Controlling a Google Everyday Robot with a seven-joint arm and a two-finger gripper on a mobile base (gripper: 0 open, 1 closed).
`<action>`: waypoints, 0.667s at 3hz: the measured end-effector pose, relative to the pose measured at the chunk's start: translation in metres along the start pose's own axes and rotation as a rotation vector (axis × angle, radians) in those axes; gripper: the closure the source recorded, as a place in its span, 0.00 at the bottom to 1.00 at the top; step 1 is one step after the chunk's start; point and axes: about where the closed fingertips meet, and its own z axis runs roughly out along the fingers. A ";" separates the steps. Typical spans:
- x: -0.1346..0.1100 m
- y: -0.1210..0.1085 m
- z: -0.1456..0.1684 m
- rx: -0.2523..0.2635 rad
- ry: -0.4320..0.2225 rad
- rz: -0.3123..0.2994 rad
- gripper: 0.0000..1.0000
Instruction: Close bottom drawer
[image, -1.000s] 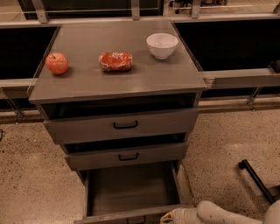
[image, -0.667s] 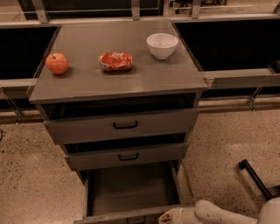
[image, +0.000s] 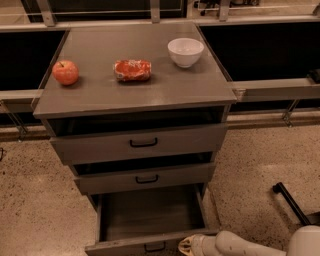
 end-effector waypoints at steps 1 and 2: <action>0.006 -0.015 0.006 0.051 0.035 0.016 1.00; 0.006 -0.015 0.006 0.051 0.035 0.016 1.00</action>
Offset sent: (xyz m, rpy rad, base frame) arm 0.0136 -0.0008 -0.0025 -0.0154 -0.0213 -0.0429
